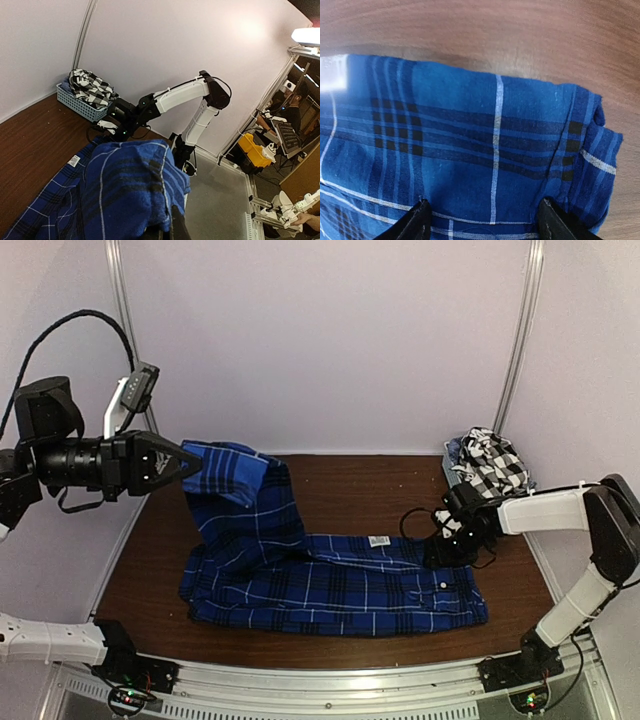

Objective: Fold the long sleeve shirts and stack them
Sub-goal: Adjust the rectangle-folded shirt at the center of the board, then pass from the left arm to the right, then adjust the sleeve of the rectangle-folded shirt.

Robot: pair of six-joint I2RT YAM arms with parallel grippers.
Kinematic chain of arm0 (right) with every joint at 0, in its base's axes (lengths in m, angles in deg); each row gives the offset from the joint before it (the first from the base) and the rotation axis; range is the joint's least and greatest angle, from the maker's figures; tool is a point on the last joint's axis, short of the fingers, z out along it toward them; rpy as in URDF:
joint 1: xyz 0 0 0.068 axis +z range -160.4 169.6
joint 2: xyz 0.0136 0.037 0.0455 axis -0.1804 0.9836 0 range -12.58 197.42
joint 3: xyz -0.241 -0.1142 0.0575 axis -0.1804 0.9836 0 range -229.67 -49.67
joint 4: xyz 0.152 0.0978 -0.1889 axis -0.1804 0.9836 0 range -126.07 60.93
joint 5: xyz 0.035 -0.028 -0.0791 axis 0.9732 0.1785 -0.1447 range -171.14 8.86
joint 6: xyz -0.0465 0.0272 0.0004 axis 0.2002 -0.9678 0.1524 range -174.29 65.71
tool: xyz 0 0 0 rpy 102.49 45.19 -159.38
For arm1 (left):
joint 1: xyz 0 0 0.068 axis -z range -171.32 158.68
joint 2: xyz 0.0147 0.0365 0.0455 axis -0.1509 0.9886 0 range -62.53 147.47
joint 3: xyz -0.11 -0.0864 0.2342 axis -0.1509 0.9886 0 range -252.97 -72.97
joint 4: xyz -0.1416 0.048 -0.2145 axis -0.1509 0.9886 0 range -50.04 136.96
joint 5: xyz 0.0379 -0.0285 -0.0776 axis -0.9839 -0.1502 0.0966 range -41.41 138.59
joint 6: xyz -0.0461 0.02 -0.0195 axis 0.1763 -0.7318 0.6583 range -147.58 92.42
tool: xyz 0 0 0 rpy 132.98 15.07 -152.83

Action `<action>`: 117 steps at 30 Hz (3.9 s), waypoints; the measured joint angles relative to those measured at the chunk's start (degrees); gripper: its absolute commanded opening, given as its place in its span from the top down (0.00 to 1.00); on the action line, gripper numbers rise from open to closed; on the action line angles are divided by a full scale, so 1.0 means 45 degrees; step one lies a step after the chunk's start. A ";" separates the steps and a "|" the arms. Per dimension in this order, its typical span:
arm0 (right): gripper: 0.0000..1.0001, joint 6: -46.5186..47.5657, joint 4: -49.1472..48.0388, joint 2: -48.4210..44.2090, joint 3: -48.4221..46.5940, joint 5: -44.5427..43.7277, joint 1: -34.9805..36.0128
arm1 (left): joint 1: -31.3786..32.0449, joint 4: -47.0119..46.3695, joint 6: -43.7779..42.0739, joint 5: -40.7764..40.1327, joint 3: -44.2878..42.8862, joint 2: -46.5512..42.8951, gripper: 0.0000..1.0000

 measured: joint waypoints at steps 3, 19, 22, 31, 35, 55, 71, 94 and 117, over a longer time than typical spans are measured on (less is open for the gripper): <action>0.27 -0.0015 -0.0170 0.0131 0.0029 -0.0044 0.0019 | 0.0005 0.0024 -0.0063 -0.0010 0.0068 0.0078 1.00; 0.26 -0.0097 0.0491 -0.1214 -0.0738 -0.0068 0.0131 | 0.0005 -0.0126 0.0345 0.0024 0.2375 0.1846 0.98; 0.26 0.0005 0.0597 -0.1579 -0.0991 0.0136 0.0243 | 0.0005 -0.0719 0.0777 0.0029 0.2618 0.2152 0.97; 0.22 0.0923 -0.0151 -0.4070 -0.1044 0.1719 0.1681 | -0.0068 -0.4158 0.3342 -0.0185 0.4464 0.2574 0.97; 0.18 0.1253 -0.0529 -0.4677 -0.1190 0.1870 0.2613 | -0.0321 -0.5751 0.4877 -0.0345 0.5212 0.3016 0.96; 0.15 0.3609 -0.0457 -0.1501 -0.6698 -0.1399 0.8616 | -0.0661 -0.9918 0.8913 -0.0019 0.6261 0.4493 0.93; 0.37 0.4750 0.1273 0.1311 -0.8850 -0.5197 1.0331 | -0.0661 -1.0195 0.9156 0.0389 0.6251 0.4891 0.93; 1.00 0.4745 0.3599 0.0772 -0.9666 -0.6271 1.0928 | -0.0656 -0.8136 0.6499 -0.0087 0.5498 0.4745 0.49; 1.00 0.2171 0.7305 0.0733 -1.3440 -0.3147 0.8718 | -0.0661 -0.6494 0.1914 -0.4119 1.1584 -0.1700 0.28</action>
